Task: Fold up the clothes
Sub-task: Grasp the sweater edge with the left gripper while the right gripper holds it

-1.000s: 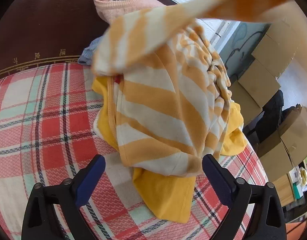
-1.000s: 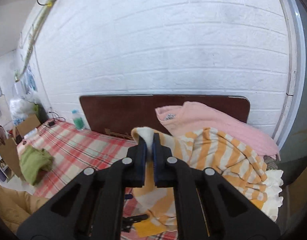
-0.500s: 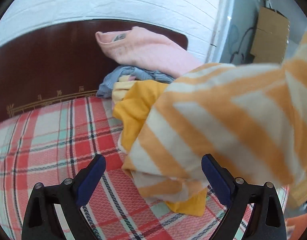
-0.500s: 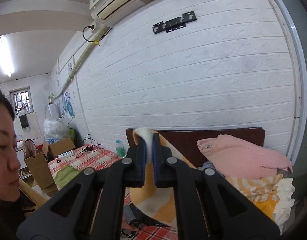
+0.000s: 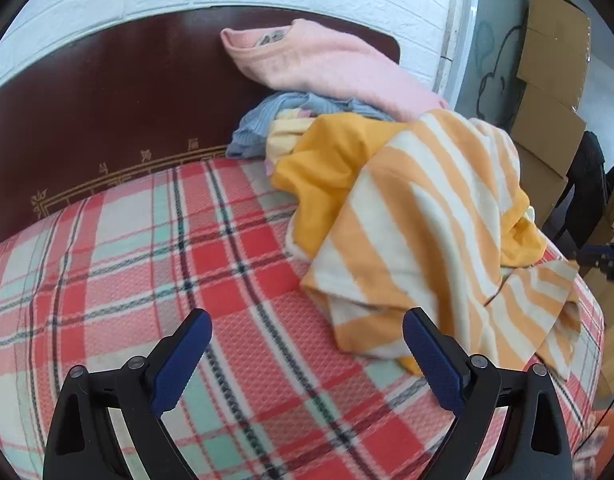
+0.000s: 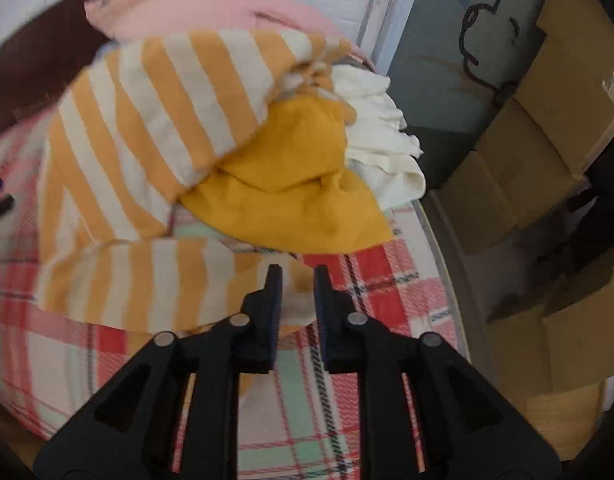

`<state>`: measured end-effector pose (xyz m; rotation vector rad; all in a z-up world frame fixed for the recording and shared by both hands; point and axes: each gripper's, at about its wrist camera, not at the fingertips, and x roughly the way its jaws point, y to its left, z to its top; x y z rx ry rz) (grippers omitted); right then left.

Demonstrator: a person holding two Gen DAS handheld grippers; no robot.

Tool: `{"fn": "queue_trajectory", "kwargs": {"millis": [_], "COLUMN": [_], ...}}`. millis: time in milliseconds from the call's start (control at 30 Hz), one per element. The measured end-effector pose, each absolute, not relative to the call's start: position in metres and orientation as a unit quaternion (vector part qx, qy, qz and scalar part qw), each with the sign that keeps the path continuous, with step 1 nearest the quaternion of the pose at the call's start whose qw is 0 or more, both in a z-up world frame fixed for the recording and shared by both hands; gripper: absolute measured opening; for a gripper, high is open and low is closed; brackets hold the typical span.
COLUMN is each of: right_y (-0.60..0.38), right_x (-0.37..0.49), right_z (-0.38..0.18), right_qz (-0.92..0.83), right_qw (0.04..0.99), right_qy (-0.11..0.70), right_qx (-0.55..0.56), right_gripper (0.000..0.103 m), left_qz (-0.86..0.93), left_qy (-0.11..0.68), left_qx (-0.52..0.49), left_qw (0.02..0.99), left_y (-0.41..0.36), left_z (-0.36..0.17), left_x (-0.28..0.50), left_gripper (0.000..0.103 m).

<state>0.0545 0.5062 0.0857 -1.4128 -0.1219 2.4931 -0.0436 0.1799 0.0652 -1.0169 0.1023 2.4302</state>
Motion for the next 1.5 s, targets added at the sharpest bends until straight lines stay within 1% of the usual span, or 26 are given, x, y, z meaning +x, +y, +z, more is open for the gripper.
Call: {"fn": "queue_trajectory", "kwargs": {"millis": [33,67,100,133,200,233,333,367,400,433,467,500,533,600,700,767,867,1000,1100,1200,1233,1300,1367,1400,1433,1500], "right_y": [0.489,0.469,0.447,0.424,0.380,0.362,0.321,0.317,0.316,0.319,0.326,0.334,0.343,0.363,0.394,0.408,0.417,0.412,0.405,0.402,0.401,0.401,0.403,0.403,0.404,0.405], "right_x": [0.057,0.061,0.064,0.066,0.069,0.067,0.052,0.044,0.036,0.029,0.021,0.014,0.009,0.007,0.021,0.036,0.060,0.077,0.093,0.104,0.108,0.115,0.120,0.123,0.125,0.129], "right_z": [0.082,0.079,0.076,0.073,0.065,0.056,0.024,0.015,0.008,0.008,0.011,0.015,0.023,0.052,0.116,0.160,0.215,0.257,0.269,0.273,0.274,0.276,0.278,0.280,0.282,0.286], "right_qz": [0.867,0.873,0.877,0.879,0.874,0.867,0.847,0.843,0.843,0.847,0.853,0.855,0.863,0.885,0.923,0.942,0.958,0.967,0.967,0.966,0.965,0.967,0.967,0.967,0.967,0.968], "right_qw": [0.104,0.063,0.018,-0.028,-0.112,-0.132,-0.157,-0.156,-0.156,-0.164,-0.166,-0.160,-0.154,-0.145,-0.148,-0.152,-0.162,-0.168,-0.174,-0.182,-0.184,-0.181,-0.182,-0.182,-0.182,-0.184], "right_qy": [-0.059,-0.075,-0.093,-0.113,-0.150,-0.171,-0.239,-0.247,-0.246,-0.229,-0.206,-0.189,-0.169,-0.118,-0.035,-0.001,0.023,0.024,0.038,0.053,0.057,0.058,0.066,0.067,0.067,0.067], "right_qx": [-0.483,-0.478,-0.471,-0.463,-0.449,-0.449,-0.448,-0.451,-0.453,-0.450,-0.451,-0.455,-0.452,-0.426,-0.353,-0.300,-0.237,-0.191,-0.181,-0.177,-0.176,-0.172,-0.168,-0.166,-0.164,-0.159], "right_gripper": [0.036,0.058,0.069,0.076,0.076,0.076,0.076,0.075,0.074,0.064,0.030,0.012,0.007,0.007,0.007,0.007,0.007,0.007,0.007,0.007,0.007,0.007,0.007,0.007,0.007,0.007], "left_qz": [0.893,0.892,0.892,0.892,0.892,0.891,0.890,0.890,0.890,0.890,0.891,0.891,0.891,0.892,0.891,0.891,0.888,0.882,0.874,0.872,0.873,0.873,0.866,0.865,0.864,0.873], "left_qy": [0.039,0.041,0.043,0.045,0.053,0.057,0.062,0.062,0.063,0.064,0.066,0.068,0.070,0.074,0.086,0.099,0.103,0.099,0.102,0.133,0.142,0.150,0.140,0.135,0.130,0.102], "left_qx": [-0.375,-0.376,-0.377,-0.376,-0.376,-0.377,-0.378,-0.378,-0.377,-0.377,-0.374,-0.372,-0.369,-0.364,-0.345,-0.330,-0.318,-0.315,-0.323,-0.322,-0.319,-0.321,-0.344,-0.353,-0.360,-0.352], "left_qw": [0.247,0.247,0.248,0.247,0.245,0.246,0.247,0.248,0.248,0.247,0.249,0.251,0.253,0.258,0.281,0.296,0.317,0.336,0.348,0.343,0.340,0.334,0.334,0.331,0.326,0.322], "left_y": [0.179,0.178,0.178,0.179,0.182,0.183,0.184,0.184,0.183,0.181,0.181,0.180,0.180,0.179,0.186,0.194,0.212,0.235,0.254,0.271,0.275,0.278,0.275,0.272,0.268,0.253], "left_z": [0.064,0.064,0.063,0.063,0.061,0.061,0.061,0.061,0.062,0.062,0.063,0.064,0.065,0.067,0.072,0.075,0.079,0.076,0.067,0.057,0.054,0.052,0.050,0.049,0.050,0.062], "left_x": [-0.044,-0.044,-0.045,-0.044,-0.042,-0.041,-0.039,-0.038,-0.038,-0.037,-0.036,-0.035,-0.034,-0.032,-0.024,-0.019,-0.011,-0.004,0.004,0.011,0.013,0.010,0.000,-0.006,-0.010,-0.016], "left_gripper": [0.098,0.098,0.098,0.098,0.098,0.098,0.098,0.098,0.098,0.098,0.098,0.098,0.098,0.098,0.098,0.098,0.098,0.098,0.098,0.098,0.095,0.079,0.038,0.026,0.005,0.005]}}
